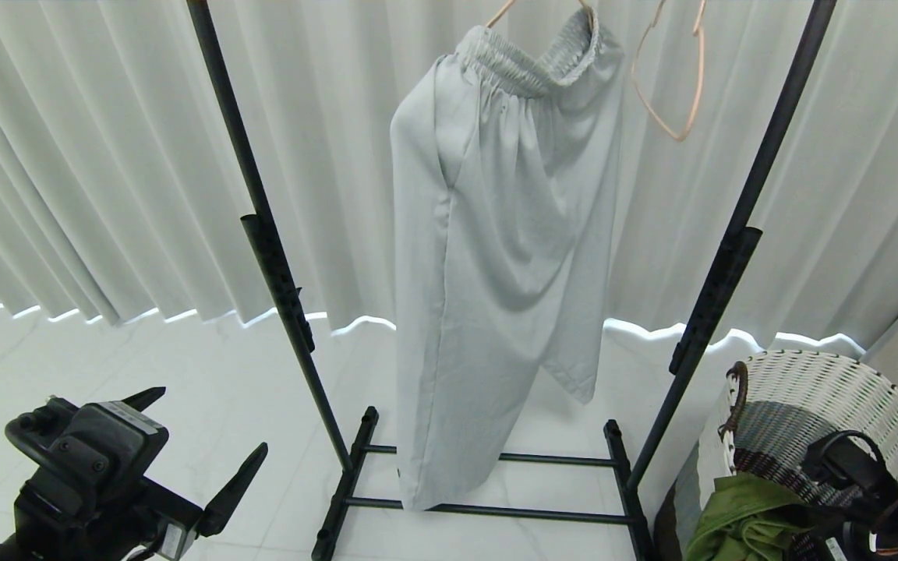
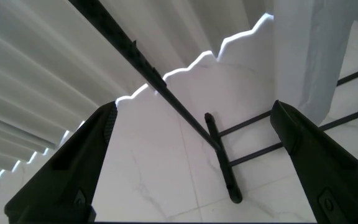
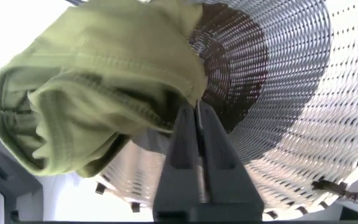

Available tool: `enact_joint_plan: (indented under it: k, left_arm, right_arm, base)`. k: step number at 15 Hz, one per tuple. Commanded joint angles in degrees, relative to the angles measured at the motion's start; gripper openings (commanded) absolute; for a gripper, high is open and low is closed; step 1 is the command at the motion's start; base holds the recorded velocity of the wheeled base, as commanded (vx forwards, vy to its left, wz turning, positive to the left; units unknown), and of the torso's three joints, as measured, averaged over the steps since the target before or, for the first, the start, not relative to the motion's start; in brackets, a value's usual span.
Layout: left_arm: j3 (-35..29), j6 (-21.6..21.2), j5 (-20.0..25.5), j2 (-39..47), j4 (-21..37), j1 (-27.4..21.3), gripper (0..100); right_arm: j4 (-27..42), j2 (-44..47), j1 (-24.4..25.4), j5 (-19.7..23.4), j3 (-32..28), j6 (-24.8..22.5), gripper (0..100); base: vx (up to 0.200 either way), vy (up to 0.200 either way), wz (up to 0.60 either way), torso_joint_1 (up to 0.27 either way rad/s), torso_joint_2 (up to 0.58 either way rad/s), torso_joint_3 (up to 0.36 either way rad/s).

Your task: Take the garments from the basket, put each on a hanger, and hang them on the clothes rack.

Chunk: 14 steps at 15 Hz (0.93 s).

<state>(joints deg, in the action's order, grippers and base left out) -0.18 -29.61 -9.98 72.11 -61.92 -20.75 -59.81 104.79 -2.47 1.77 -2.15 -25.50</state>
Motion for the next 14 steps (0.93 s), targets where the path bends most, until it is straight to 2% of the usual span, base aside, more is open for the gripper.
enact_joint_plan:
  k: [1, 3, 6, 8, 9, 11, 14]
  left_arm:
    - [0.01, -0.01, -0.04, 0.14, -0.05, 0.01, 100]
    - [0.01, -0.01, -0.04, 0.14, -0.05, 0.01, 100]
    - [0.01, -0.01, -0.04, 0.05, -0.05, 0.01, 100]
    - [0.01, -0.01, -0.04, 0.23, 0.04, 0.01, 100]
    - [0.01, -0.01, -0.04, 0.14, 0.04, 0.01, 100]
    - [0.01, -0.01, -0.04, -0.12, 0.04, 0.01, 100]
    - [0.01, -0.01, -0.04, -0.30, 0.04, 0.01, 100]
  right_arm:
    - [-0.05, -5.30, 1.77, -0.19, 0.12, -0.43, 0]
    - [-0.22, -11.01, 3.27, -0.01, -1.81, -0.60, 0]
    - [0.92, -18.13, 7.05, -0.19, -10.69, -0.78, 0]
    - [5.49, -21.03, 10.38, -0.27, -17.63, -0.78, 0]
    - [10.06, -22.79, 11.97, -0.71, -21.58, -0.78, 0]
    - [23.77, -27.01, 14.69, -2.56, -31.87, -0.69, 0]
    - [43.28, -31.58, 18.56, -2.82, -45.49, -0.69, 0]
  base:
    - [0.000, 0.000, 0.00, 0.000, 0.00, 0.000]
    - [0.000, 0.000, 0.00, 0.000, 0.00, 0.000]
    - [0.000, 0.000, 0.00, 0.000, 0.00, 0.000]
    - [0.000, 0.000, 0.00, 0.000, 0.00, 0.000]
    - [0.000, 0.000, 0.00, 0.000, 0.00, 0.000]
    - [0.000, 0.000, 0.00, 0.000, 0.00, 0.000]
    - [0.000, 0.000, 0.00, 0.000, 0.00, 0.000]
